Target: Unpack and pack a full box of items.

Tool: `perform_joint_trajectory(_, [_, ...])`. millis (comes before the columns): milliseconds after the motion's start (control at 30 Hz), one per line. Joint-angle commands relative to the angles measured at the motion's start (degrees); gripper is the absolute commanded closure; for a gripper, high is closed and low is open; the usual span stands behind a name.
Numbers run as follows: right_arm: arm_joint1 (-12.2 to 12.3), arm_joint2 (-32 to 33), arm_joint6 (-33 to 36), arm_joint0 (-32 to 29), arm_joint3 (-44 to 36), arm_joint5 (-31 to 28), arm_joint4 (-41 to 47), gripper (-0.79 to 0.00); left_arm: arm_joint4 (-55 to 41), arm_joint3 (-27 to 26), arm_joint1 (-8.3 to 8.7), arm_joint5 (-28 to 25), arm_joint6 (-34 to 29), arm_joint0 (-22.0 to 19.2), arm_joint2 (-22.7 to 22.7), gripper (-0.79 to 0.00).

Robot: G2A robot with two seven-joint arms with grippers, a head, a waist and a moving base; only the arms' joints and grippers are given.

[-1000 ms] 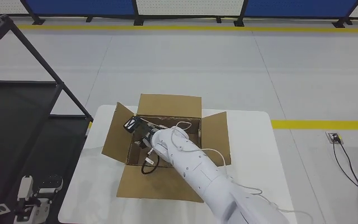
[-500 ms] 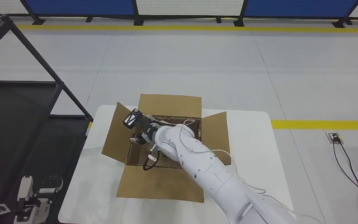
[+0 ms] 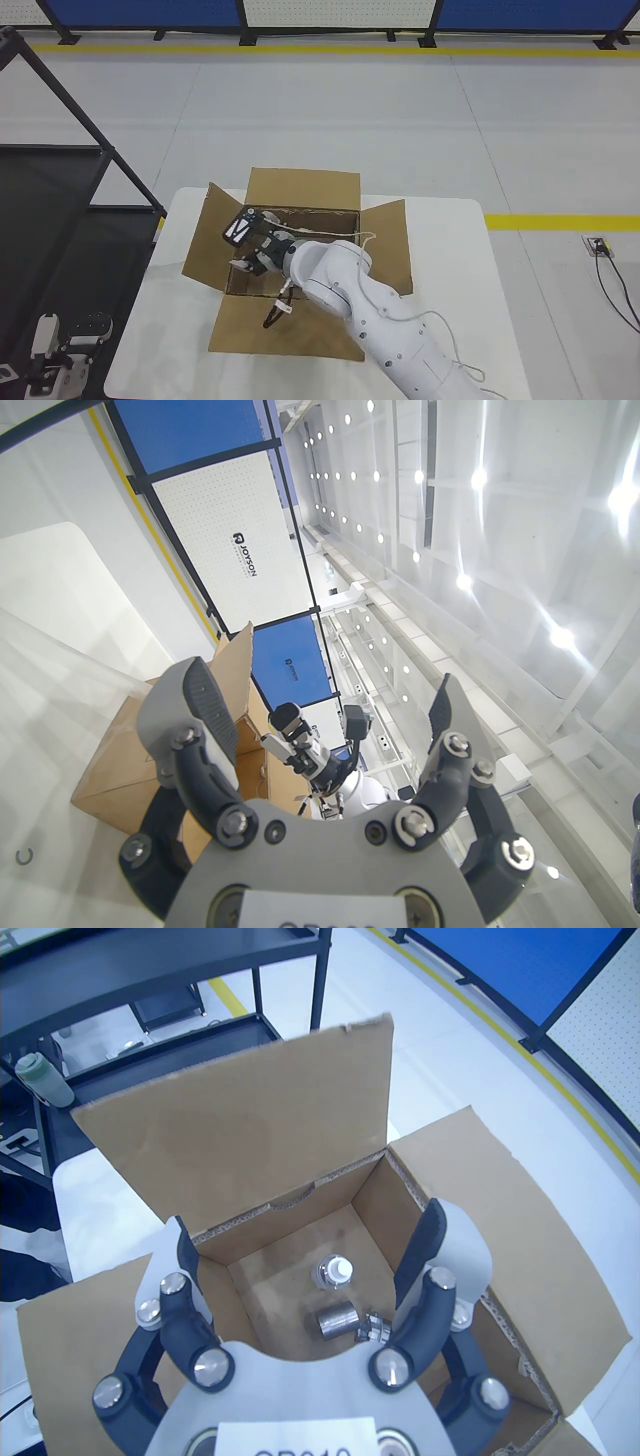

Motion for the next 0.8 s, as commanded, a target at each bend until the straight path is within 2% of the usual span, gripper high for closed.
perform_joint_trajectory(0, [0.0,0.0,0.0,0.0,0.0,0.0,0.0,-0.785,0.0,0.0,0.0,0.0,0.0,0.0,0.0,-0.785])
perform_joint_trajectory(200, [0.0,0.1,-0.2,-0.2,-0.1,0.0,0.1,-0.785,0.3,0.0,0.02,0.2,0.0,-0.1,0.0,-0.785])
perform_joint_trajectory(367, [0.9,4.1,-3.1,-3.0,-3.8,-2.9,4.1,-0.785,6.4,0.4,0.4,4.0,-0.8,-4.6,1.9,-0.785])
perform_joint_trajectory(533, [2.8,11.1,-2.3,-8.6,-12.7,-7.1,7.9,-0.785,12.8,2.0,0.8,6.1,-1.6,-10.1,5.0,-0.785])
perform_joint_trajectory(767, [5.8,23.6,1.9,-20.4,-29.9,-11.5,14.0,-0.785,21.2,4.5,1.11,8.0,-1.3,-15.6,9.8,-0.785])
